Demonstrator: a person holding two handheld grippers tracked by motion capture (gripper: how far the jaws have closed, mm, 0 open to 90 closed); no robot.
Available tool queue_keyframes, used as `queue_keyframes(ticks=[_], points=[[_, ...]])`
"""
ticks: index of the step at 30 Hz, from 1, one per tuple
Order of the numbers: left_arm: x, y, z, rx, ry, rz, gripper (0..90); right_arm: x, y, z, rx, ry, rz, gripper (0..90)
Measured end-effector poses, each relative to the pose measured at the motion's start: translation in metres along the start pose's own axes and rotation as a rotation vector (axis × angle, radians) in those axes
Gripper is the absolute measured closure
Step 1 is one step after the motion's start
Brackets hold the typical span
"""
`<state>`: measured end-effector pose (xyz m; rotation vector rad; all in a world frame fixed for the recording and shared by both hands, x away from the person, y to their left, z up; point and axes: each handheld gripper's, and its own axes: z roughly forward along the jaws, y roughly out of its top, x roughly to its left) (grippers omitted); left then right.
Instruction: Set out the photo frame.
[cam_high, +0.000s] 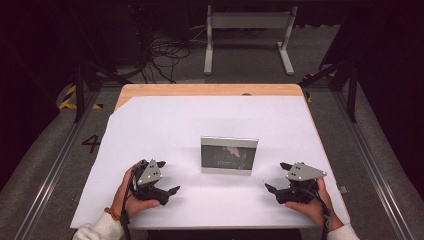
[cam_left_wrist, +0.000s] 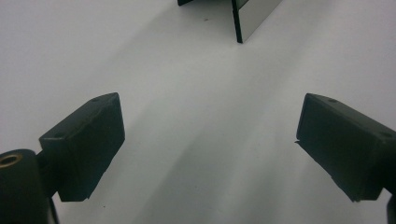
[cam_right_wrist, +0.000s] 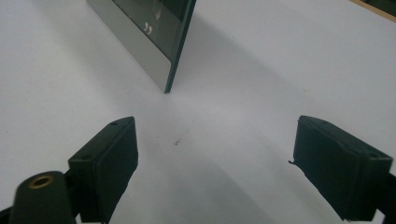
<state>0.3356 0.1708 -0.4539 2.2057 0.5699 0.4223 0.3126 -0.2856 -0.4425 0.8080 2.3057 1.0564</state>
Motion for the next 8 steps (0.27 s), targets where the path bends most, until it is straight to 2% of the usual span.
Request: queue_keyframes(ticks=[8], points=[[0.0002,0.0008,0.0023,0.007,-0.001,0.005,8.5,0.0011,0.0001,-0.0004,-0.010,0.009,0.002,13.2]])
